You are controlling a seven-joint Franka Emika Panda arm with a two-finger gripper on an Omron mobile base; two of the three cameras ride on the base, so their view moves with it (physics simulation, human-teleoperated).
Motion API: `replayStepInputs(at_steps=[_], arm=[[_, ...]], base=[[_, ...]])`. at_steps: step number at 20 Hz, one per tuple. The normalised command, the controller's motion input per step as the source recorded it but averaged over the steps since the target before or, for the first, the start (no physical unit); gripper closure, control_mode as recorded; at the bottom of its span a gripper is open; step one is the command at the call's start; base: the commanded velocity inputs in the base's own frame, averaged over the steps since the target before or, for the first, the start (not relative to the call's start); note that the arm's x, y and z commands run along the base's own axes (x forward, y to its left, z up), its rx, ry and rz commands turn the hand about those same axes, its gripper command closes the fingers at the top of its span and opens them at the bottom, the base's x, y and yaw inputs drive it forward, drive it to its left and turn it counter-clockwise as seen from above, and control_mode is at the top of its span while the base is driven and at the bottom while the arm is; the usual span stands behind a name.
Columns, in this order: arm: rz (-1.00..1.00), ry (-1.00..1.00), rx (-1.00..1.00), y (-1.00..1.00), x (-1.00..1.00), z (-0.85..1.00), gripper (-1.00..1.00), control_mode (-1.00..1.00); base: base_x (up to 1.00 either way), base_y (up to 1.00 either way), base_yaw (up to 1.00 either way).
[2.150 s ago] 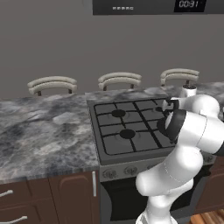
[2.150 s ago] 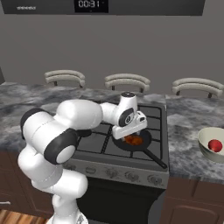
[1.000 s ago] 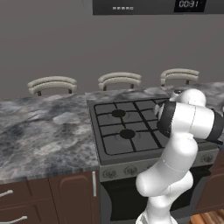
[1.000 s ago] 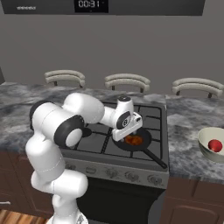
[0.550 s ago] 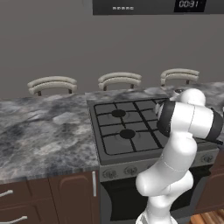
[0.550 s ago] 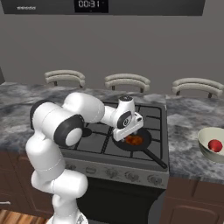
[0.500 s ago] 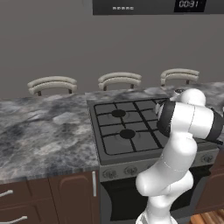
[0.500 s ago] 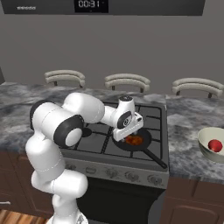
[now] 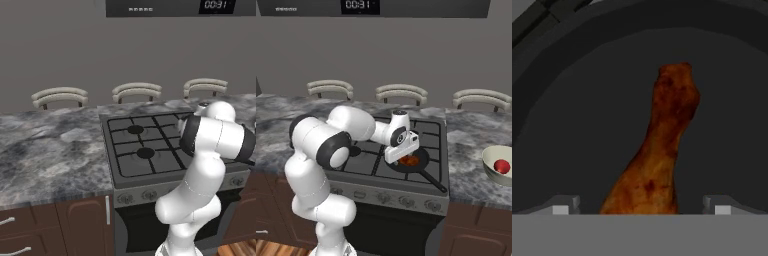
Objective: Place the chicken drumstick on the plate and place the onion on the same plate.
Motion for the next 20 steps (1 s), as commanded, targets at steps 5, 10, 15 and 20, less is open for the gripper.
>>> replayStepInputs(at_steps=[5, 10, 15, 20], arm=[[0.00, 0.06, 0.00, 0.00, 0.00, -0.18, -1.00, -1.00], [0.00, 0.00, 0.00, 0.00, 0.00, -0.43, 1.00, -1.00], [0.00, 0.00, 0.00, 0.00, 0.00, -0.24, 1.00, -1.00], [0.00, 0.01, 0.00, 0.00, 0.00, 0.00, 1.00, -1.00]], base=[[0.00, 0.00, 0.00], [0.00, 0.00, 0.00], [0.00, 0.00, 0.00], [0.00, 0.00, 0.00]])
